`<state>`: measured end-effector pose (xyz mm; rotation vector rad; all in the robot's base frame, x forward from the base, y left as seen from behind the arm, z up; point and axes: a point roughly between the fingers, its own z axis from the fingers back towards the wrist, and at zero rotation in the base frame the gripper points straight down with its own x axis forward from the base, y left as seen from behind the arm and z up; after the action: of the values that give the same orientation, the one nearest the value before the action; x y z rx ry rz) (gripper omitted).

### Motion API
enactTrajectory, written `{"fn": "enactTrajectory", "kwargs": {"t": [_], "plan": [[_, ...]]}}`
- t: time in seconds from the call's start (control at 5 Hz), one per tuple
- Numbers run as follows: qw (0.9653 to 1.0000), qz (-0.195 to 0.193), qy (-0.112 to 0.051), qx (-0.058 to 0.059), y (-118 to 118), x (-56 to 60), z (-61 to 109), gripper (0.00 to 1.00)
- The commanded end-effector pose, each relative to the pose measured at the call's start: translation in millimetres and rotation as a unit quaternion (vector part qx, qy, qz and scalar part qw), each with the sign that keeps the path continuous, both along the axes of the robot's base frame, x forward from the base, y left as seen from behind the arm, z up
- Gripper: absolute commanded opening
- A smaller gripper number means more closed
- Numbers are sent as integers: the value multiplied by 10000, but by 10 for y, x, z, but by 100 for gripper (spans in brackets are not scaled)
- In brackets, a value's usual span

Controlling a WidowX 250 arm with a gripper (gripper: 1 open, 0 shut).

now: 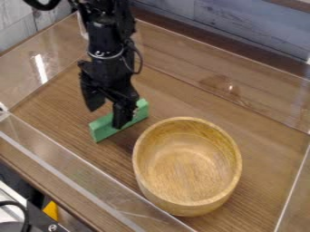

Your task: Put the green block in the brown bowl

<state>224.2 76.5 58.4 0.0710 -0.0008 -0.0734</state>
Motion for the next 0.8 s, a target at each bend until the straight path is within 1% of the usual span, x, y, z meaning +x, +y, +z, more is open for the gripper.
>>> {"fn": "enactTrajectory", "kwargs": {"t": [0.0, 0.2, 0.6], "plan": [[9993, 338, -167, 48, 54, -44, 121, 100], [9980, 605, -166, 41, 85, -111, 144, 100], [9988, 449, -208, -19, 39, -108, 29, 100]]}}
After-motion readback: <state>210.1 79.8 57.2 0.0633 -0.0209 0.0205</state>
